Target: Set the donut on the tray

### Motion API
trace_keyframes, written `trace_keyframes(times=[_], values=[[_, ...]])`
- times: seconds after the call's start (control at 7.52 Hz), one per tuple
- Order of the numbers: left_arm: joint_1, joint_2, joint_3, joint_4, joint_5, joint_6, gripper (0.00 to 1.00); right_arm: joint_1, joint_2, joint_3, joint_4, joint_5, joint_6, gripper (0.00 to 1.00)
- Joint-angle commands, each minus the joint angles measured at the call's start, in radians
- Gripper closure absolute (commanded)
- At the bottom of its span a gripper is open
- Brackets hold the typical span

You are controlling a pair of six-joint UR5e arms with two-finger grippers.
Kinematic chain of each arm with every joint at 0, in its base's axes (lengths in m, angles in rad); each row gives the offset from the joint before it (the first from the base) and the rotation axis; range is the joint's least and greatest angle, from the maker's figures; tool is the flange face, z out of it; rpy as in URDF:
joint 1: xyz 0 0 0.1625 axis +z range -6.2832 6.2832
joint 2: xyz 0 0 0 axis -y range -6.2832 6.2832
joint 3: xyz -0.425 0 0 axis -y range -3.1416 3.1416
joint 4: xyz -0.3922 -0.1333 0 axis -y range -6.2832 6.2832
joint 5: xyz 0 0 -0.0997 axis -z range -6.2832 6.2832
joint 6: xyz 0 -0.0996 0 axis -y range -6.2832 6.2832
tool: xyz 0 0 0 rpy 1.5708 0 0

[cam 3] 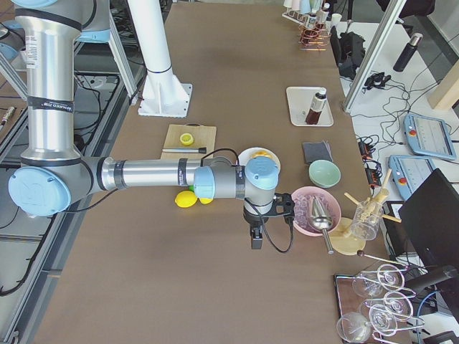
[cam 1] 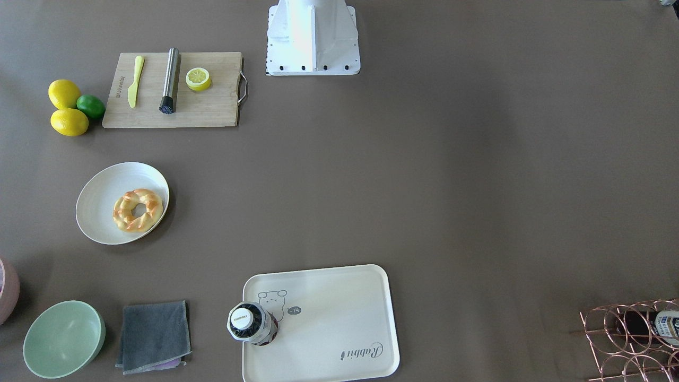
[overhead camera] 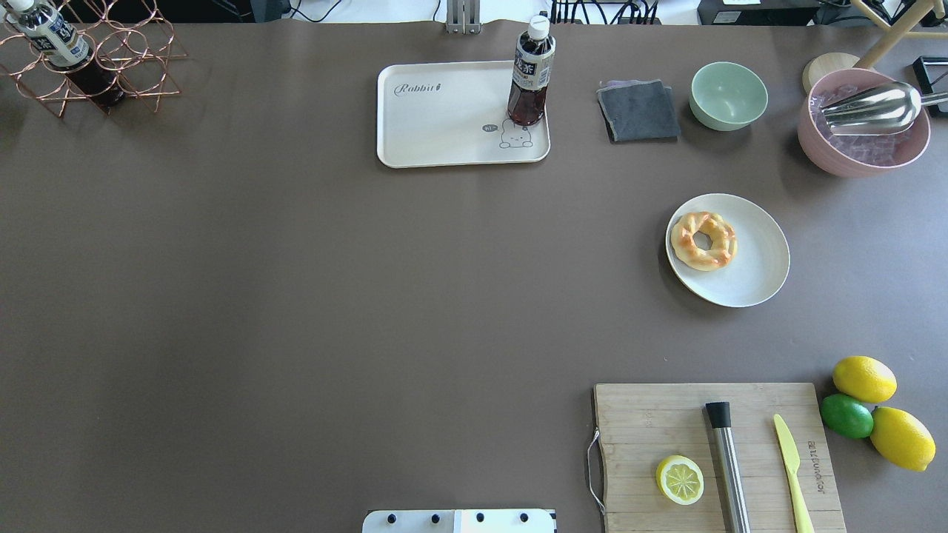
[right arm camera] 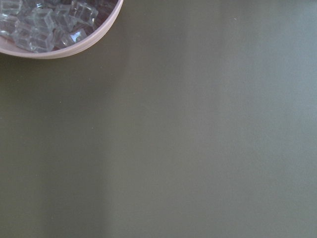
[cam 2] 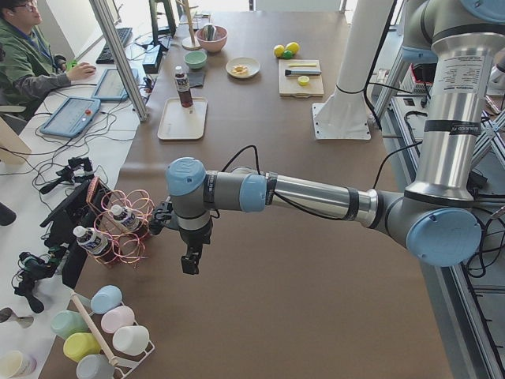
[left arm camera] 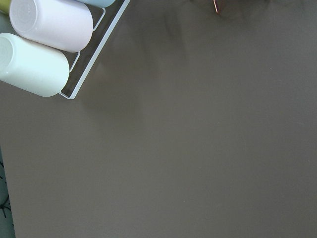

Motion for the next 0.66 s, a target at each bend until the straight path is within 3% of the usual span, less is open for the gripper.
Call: trace_keyframes(times=[0.0, 0.53], values=[[0.000, 0.000, -0.002, 0.000, 0.000, 0.002, 0.02, 0.000, -0.001, 0.000, 0.000, 0.000, 0.001, 0.00], [0.000, 0.000, -0.002, -0.050, 0.002, -0.003, 0.02, 0.000, -0.007, 0.009, 0.000, 0.003, -0.007, 0.00]])
